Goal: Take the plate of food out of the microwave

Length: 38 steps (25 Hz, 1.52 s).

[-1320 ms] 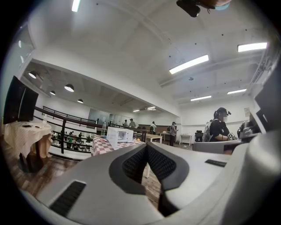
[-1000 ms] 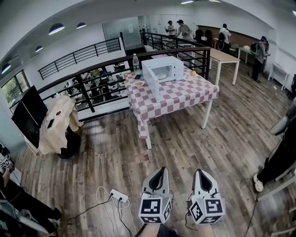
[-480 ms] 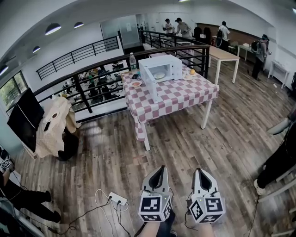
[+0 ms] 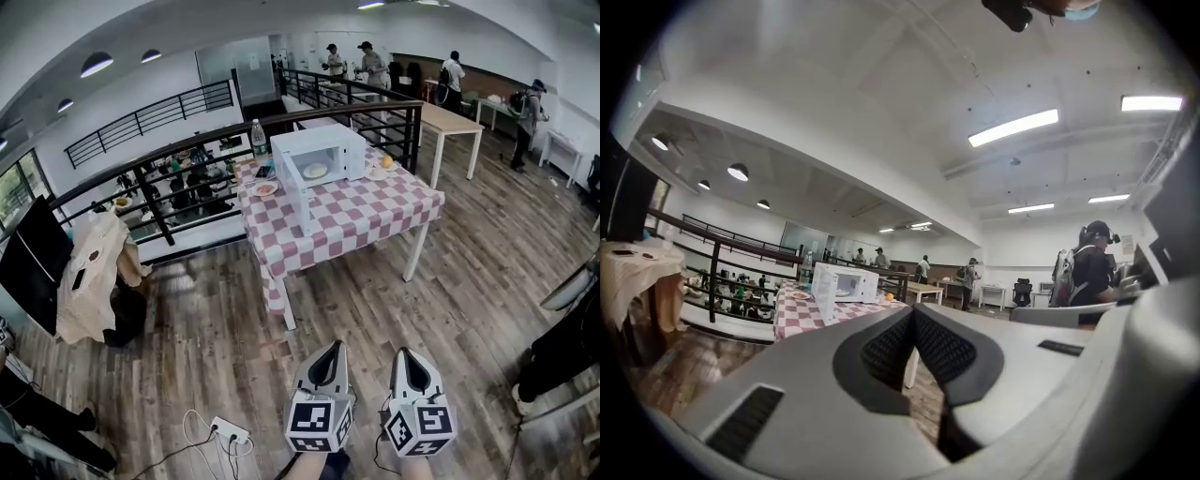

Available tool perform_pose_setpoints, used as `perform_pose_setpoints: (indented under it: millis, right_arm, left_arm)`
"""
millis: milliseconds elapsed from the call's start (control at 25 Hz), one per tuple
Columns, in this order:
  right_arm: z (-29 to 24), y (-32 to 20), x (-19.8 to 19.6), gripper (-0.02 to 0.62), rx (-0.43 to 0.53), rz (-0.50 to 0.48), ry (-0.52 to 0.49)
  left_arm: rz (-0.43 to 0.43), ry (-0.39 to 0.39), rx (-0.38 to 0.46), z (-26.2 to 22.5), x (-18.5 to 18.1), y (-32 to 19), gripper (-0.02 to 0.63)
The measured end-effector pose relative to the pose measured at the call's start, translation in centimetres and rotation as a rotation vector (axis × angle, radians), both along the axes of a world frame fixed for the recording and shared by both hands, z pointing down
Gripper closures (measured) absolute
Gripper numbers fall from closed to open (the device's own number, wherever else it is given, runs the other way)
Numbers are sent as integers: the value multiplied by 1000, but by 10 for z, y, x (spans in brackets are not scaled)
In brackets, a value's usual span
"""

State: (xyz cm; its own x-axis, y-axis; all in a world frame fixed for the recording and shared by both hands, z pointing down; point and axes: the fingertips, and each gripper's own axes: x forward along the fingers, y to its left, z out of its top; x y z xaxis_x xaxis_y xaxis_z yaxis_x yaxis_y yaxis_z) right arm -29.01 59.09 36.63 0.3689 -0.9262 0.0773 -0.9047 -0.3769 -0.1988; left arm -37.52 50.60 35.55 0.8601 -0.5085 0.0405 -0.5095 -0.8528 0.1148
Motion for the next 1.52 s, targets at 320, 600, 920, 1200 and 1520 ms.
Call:
perform_pose_setpoints:
  millis: [320,600,920,1200,1520]
  right_arm:
    - [-5,-78,47,604,-1,19,18]
    - [-2,-122,66,604,-6,36,17]
    - [14,-150,86,604,-22,40,-24]
    - [24,-183,120,604,-29,12,-38]
    - [14,-235,184,604,-23,-62,-39]
  left_arm:
    - [-1,5,14,-5,39,-84,586]
    - [-19,14,13,-6,48,-137,586]
    - [-35,-1,-7,9,60,-170,586]
    - [-72,-4,-22,19,89,-203,586]
    - [-134,-9,-27,16,146,-245,586]
